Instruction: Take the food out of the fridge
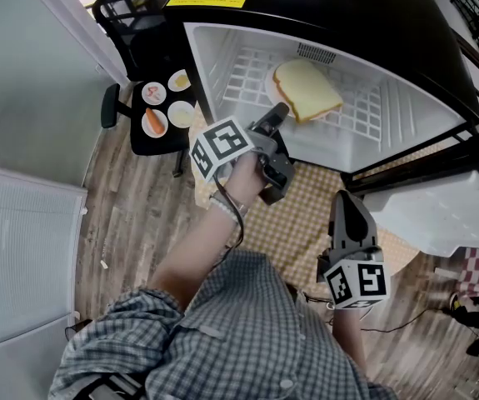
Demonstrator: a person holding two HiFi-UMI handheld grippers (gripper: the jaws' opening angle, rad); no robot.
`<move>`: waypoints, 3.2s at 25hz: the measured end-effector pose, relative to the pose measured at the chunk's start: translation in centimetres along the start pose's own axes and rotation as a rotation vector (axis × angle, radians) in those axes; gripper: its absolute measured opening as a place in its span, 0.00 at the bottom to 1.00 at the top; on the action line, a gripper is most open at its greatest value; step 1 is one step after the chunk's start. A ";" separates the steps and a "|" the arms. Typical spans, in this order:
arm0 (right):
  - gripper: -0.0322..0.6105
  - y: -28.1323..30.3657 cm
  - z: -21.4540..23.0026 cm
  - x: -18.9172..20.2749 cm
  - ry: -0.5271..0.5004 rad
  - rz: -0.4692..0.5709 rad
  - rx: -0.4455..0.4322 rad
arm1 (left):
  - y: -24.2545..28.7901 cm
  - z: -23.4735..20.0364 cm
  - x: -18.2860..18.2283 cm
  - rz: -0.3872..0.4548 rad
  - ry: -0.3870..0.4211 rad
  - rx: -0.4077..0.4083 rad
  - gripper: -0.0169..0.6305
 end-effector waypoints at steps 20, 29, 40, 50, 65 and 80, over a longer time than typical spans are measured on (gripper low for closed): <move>0.07 1.2 -0.2 -0.5 0.013 0.007 0.007 | -1.0 1.0 0.0 -0.025 -0.054 0.034 0.06; 0.07 2.5 -0.8 0.1 0.104 -0.018 -0.022 | -2.6 1.3 -0.2 -0.036 -0.100 0.067 0.06; 0.07 6.1 -0.8 1.1 0.632 -0.126 -0.158 | -4.2 1.4 -0.2 -0.069 -0.148 0.084 0.05; 0.07 9.6 -1.7 1.3 0.859 -0.152 -0.234 | -4.8 1.3 0.0 -0.088 -0.141 0.092 0.05; 0.07 11.3 -2.8 1.6 1.087 -0.174 -0.334 | -4.9 0.9 0.1 -0.092 -0.124 0.081 0.05; 0.07 10.9 -3.1 2.1 1.076 -0.172 -0.320 | -5.4 1.0 0.3 -0.138 -0.040 0.084 0.05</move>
Point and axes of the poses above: the fingertips, and each gripper's own axes: y forward along the fingers, z to its right, x out of its underside, the point moved 3 cm from there along -y, backward along the fingers, and after that the axes turned 14 degrees about x, right-handed, at the moved point
